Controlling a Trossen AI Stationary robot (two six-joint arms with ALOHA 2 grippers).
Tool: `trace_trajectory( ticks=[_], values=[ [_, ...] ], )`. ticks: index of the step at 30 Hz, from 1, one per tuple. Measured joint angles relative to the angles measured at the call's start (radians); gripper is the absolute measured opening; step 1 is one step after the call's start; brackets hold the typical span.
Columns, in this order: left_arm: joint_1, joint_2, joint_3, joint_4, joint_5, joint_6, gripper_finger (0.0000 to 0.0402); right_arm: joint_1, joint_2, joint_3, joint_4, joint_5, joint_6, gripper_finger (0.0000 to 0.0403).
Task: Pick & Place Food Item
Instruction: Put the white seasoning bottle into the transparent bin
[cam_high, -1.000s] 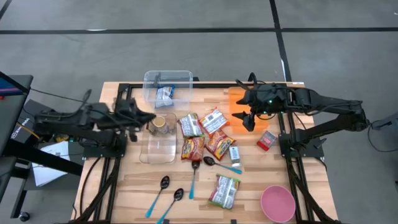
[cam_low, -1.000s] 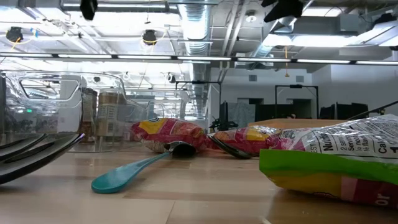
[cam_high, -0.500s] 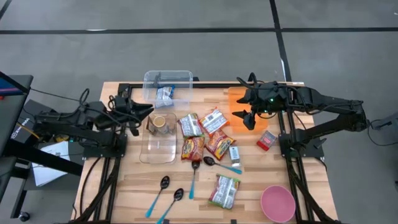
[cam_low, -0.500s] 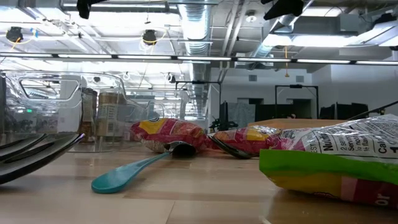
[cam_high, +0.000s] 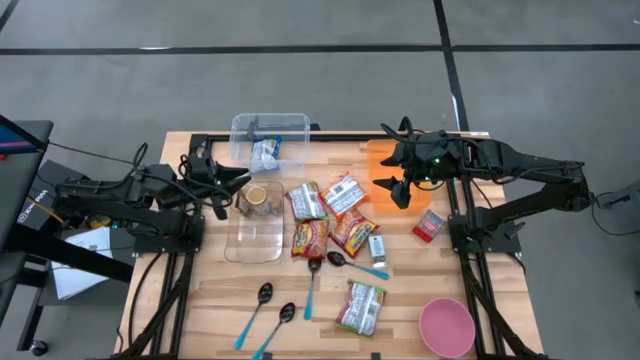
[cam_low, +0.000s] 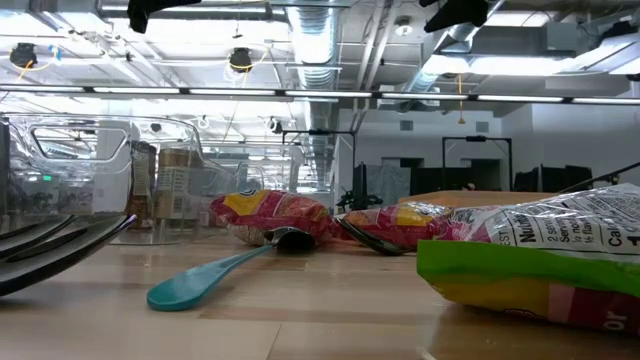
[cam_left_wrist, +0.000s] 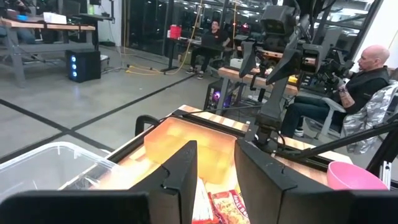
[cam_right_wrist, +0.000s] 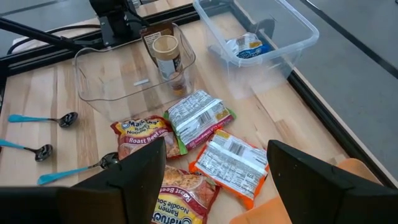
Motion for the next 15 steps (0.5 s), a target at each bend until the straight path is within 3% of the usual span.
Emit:
trace_trajectory(
  ticks=[7,15],
  values=[
    [0.0,0.0,0.0,0.0,0.0,0.0,0.0104,-0.005,0.0,0.0,-0.027,0.001,0.065,0.0272],
    [0.0,0.0,0.0,0.001,0.001,-0.008,0.0104,0.005,-0.001,-0.029,-0.325,0.0,0.266,0.0272]
  ],
)
